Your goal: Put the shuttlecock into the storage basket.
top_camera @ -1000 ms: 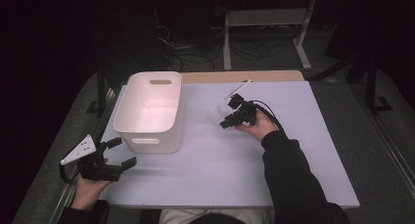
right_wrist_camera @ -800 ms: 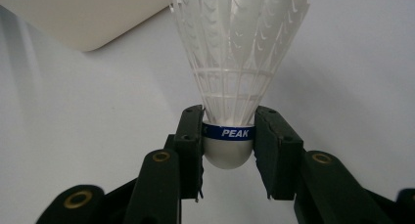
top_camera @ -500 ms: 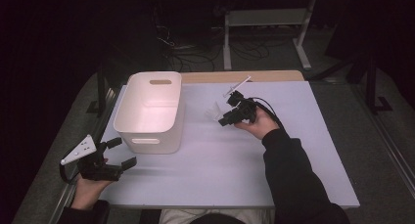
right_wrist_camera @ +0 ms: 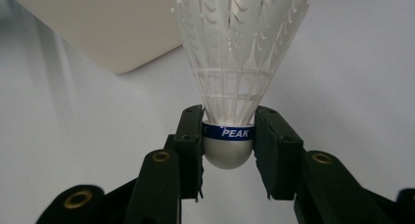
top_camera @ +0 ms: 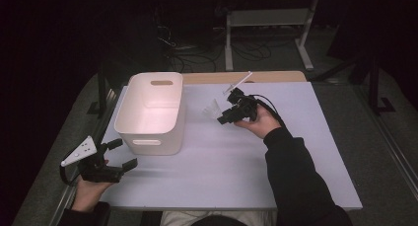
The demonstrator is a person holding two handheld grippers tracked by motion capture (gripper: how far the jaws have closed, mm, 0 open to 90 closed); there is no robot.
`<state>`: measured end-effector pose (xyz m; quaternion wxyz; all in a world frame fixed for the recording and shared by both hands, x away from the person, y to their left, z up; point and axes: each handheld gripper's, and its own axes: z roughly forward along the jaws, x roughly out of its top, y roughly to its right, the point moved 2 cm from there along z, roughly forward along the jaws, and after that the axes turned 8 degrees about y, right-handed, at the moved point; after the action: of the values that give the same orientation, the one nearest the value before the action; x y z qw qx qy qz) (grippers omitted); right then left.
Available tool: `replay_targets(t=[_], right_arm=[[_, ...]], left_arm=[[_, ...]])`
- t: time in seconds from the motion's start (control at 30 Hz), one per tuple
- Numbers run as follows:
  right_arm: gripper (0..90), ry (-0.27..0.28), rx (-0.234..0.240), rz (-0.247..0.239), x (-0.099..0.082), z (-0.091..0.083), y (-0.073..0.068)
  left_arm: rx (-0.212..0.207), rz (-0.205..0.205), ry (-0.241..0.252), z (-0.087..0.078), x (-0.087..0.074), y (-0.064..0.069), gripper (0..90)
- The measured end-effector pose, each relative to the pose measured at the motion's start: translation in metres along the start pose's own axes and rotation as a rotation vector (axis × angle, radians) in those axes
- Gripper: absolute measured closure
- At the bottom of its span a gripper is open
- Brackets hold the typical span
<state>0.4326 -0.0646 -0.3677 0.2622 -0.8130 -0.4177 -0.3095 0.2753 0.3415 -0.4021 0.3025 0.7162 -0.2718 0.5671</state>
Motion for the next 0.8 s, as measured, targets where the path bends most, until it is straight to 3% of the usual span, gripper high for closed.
replay_targets(t=[0.8], right_arm=[[63.8, 0.06, 0.009, -0.043, 0.025, -0.025, -0.013]], left_arm=[[0.003, -0.002, 0.004, 0.0, 0.0, 0.0, 0.0]])
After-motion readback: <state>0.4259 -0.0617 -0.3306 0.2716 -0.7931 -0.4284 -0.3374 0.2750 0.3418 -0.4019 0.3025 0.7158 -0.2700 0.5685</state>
